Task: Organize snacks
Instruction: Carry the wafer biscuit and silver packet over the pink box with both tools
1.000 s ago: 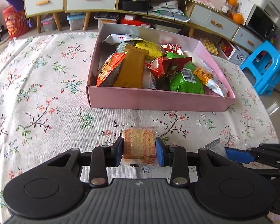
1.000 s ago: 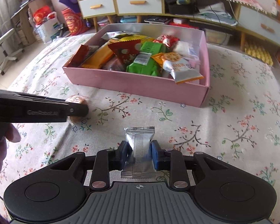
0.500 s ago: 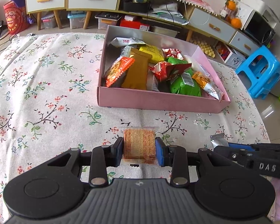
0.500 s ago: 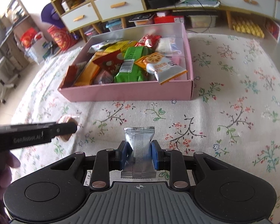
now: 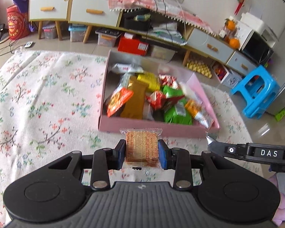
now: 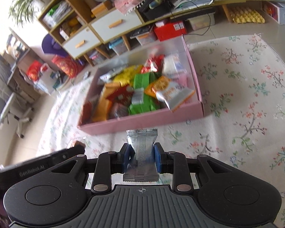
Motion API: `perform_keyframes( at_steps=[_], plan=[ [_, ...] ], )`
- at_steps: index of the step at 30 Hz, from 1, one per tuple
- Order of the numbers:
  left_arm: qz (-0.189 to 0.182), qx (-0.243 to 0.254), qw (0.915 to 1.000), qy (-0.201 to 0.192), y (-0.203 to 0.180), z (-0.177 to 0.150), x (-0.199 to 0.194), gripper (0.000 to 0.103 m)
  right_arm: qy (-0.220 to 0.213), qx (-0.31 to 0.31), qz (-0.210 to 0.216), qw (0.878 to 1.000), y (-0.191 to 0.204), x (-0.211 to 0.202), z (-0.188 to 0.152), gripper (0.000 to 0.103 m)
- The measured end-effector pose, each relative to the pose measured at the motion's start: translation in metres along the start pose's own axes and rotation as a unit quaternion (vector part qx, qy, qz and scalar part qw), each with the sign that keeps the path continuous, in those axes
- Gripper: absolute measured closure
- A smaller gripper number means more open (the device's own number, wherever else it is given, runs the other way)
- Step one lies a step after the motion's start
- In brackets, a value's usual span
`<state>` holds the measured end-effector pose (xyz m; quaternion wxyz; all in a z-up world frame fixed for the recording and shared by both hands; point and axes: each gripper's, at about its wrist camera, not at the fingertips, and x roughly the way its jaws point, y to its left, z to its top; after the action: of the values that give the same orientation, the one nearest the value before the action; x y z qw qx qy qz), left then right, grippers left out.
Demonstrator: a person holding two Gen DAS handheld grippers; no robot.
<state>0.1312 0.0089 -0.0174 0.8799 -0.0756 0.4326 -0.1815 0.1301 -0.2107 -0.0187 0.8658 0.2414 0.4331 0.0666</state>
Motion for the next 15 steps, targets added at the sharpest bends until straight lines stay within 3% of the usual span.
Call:
perform_keyframes(
  at_steps=[10,15],
  plan=[
    [-0.013,-0.026,0.9988,-0.039,-0.004,0.021,0.023,0.071,-0.074,0.044,0.021,0.996,0.0,0.009,0.031,0.077],
    [-0.006,-0.008,0.9978,-0.066,-0.008,0.024,0.033,0.071,-0.103,0.06,0.014,0.993,-0.011,0.02,0.038,0.077]
  ],
)
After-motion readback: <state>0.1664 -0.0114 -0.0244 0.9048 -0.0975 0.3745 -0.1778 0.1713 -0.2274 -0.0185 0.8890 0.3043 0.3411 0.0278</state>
